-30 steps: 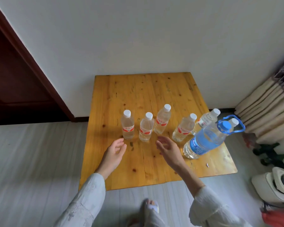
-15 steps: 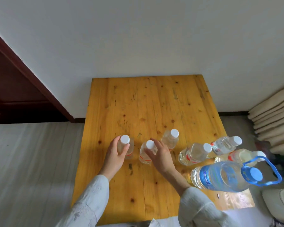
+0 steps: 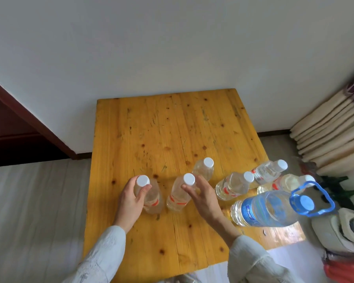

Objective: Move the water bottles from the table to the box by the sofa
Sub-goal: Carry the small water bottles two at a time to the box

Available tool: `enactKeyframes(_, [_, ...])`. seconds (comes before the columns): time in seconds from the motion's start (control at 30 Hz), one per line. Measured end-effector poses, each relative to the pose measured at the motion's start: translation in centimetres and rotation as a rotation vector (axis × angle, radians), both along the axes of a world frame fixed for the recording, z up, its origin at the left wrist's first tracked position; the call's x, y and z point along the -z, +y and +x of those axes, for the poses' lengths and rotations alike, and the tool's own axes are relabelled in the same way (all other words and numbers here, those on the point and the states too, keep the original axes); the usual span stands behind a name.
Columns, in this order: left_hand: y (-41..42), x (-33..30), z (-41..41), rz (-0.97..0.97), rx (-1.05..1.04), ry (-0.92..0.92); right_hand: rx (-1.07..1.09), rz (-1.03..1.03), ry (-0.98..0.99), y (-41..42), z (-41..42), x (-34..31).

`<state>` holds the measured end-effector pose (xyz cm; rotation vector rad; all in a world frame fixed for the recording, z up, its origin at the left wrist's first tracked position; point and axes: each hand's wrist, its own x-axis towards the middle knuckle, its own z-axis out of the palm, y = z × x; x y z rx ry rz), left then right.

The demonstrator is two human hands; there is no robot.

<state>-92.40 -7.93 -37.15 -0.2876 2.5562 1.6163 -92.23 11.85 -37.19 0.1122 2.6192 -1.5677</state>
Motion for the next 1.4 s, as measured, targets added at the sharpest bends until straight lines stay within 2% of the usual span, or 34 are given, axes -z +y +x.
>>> enactKeyframes(0.17, [1.1,-1.9,0.9,0.045,0.129,0.114,0.174,-0.072,0.074,0.2,4.1,-2.5])
enactKeyframes(0.4, [4.4,-5.5,4.3,0.132,0.488,0.240,0.558,-0.165,0.169,1.4,14.7,-5.0])
enactKeyframes(0.63, [11.1,-6.7,12.1,0.251,0.802,0.235,1.010,-0.190,0.230,3.5,28.5,-6.2])
enactKeyframes(0.93, [19.7,-8.2,31.7,0.299,1.295,0.228,1.469,-0.235,0.382,3.6,52.1,-8.6])
enactKeyframes(1.17, [23.0,-8.4,50.0,0.392,1.571,0.063,1.738,-0.122,0.354,1.2,71.2,-9.6])
enactKeyframes(1.4, [27.2,-8.9,66.8,0.452,1.914,0.054,2.099,-0.043,0.430,-1.5,87.0,-10.6])
